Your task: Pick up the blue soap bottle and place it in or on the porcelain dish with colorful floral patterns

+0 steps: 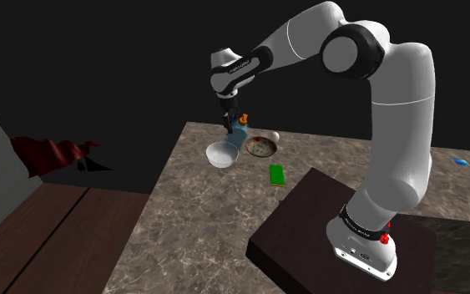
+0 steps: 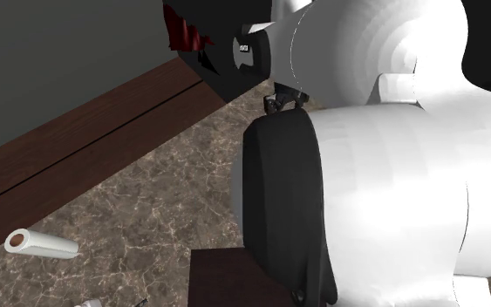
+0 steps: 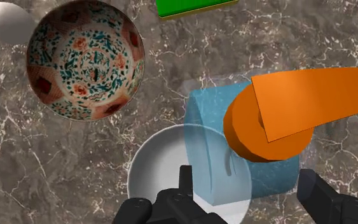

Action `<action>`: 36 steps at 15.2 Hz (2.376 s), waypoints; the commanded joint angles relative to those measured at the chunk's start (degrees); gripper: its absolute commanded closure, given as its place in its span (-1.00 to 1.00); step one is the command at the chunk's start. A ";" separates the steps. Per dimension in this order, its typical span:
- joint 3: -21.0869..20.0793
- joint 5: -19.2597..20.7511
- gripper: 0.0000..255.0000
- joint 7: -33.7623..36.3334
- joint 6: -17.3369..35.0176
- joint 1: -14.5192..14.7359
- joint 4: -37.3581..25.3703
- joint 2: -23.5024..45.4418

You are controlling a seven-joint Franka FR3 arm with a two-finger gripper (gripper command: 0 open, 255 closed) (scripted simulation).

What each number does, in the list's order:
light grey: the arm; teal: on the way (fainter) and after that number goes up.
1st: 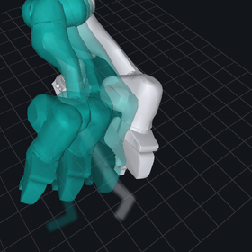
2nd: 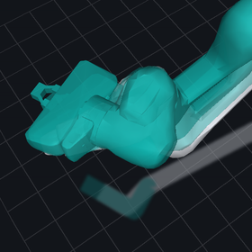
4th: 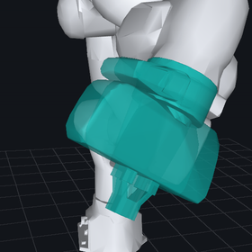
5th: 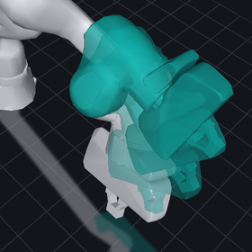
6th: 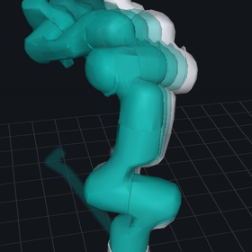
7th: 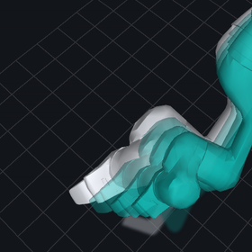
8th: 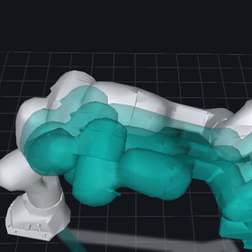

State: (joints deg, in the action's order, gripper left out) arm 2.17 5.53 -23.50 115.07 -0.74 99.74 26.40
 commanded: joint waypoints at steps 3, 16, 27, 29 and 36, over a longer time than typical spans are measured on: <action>1.50 0.20 1.00 -4.63 -0.12 -3.22 -0.85 0.22; 5.69 -0.18 1.00 -19.66 -3.33 -14.20 -12.04 6.33; 5.48 -0.33 1.00 -18.98 2.88 -14.41 -9.97 10.52; 5.44 -0.37 1.00 -18.86 3.94 -14.45 -9.78 11.39; 5.32 -0.46 1.00 -18.56 6.70 -14.59 -9.53 13.93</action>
State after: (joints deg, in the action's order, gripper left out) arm 7.50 5.09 -42.07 121.68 -15.31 90.43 40.07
